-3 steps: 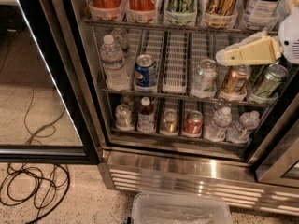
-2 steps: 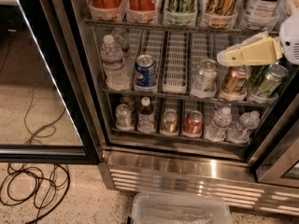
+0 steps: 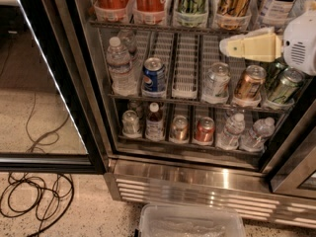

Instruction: Pick blue plastic bottle from top shelf of fridge

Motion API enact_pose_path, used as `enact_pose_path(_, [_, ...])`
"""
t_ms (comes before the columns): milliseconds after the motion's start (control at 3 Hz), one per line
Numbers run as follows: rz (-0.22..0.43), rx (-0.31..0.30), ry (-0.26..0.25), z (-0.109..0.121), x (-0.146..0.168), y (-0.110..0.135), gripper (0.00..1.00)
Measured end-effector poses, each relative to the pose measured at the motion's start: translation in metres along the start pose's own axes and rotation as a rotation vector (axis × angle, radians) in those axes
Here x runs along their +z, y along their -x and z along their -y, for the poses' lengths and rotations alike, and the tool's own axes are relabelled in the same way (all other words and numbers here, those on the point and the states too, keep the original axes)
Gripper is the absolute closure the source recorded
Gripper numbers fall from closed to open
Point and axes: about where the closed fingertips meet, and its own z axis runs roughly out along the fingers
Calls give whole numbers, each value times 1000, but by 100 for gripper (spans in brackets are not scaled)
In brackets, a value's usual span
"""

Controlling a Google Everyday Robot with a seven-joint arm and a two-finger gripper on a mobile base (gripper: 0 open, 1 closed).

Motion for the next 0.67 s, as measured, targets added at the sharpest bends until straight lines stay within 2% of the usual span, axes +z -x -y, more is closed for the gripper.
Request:
enact_pose_path(333, [80, 85, -97, 7, 6, 12, 0])
enact_pose_path(667, [127, 87, -165, 19, 3, 26, 0])
